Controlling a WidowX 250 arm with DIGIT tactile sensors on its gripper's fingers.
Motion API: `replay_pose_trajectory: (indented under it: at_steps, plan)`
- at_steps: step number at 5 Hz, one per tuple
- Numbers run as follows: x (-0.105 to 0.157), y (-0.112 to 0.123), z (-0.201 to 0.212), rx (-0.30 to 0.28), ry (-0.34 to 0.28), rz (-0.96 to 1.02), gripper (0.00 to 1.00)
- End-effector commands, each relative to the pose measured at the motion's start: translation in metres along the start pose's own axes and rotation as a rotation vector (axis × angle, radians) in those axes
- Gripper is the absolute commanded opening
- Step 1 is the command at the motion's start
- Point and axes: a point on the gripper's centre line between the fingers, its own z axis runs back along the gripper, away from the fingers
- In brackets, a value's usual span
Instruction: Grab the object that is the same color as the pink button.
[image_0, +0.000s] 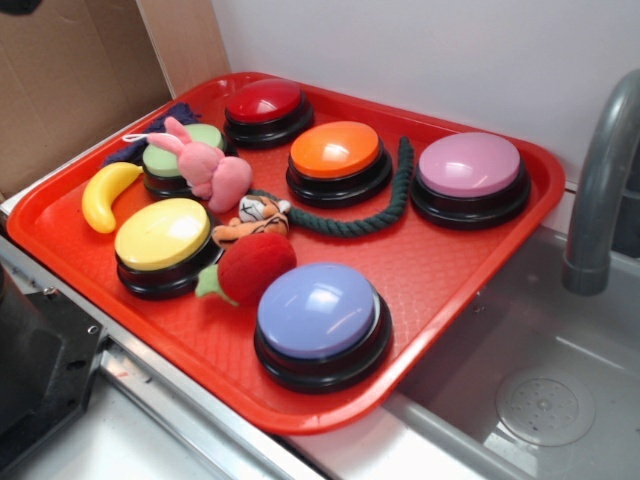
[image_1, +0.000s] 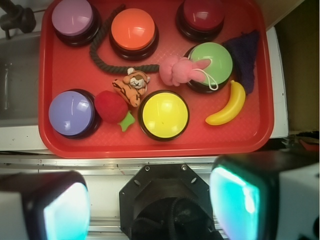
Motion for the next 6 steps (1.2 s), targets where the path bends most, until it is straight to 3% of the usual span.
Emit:
replay_pose_trajectory:
  at_steps: [1, 3, 4, 5, 6]
  plan:
    - [0.000, 0.000, 0.000, 0.000, 0.000, 0.000, 1.00]
    - [0.036, 0.006, -0.033, 0.014, -0.077, 0.266, 1.00]
    - [0.049, 0.020, -0.056, 0.009, -0.099, 0.496, 1.00]
    - [0.054, 0.037, -0.081, 0.031, -0.199, 0.740, 1.00]
    - [0.056, 0.054, -0.101, 0.014, -0.216, 0.876, 1.00]
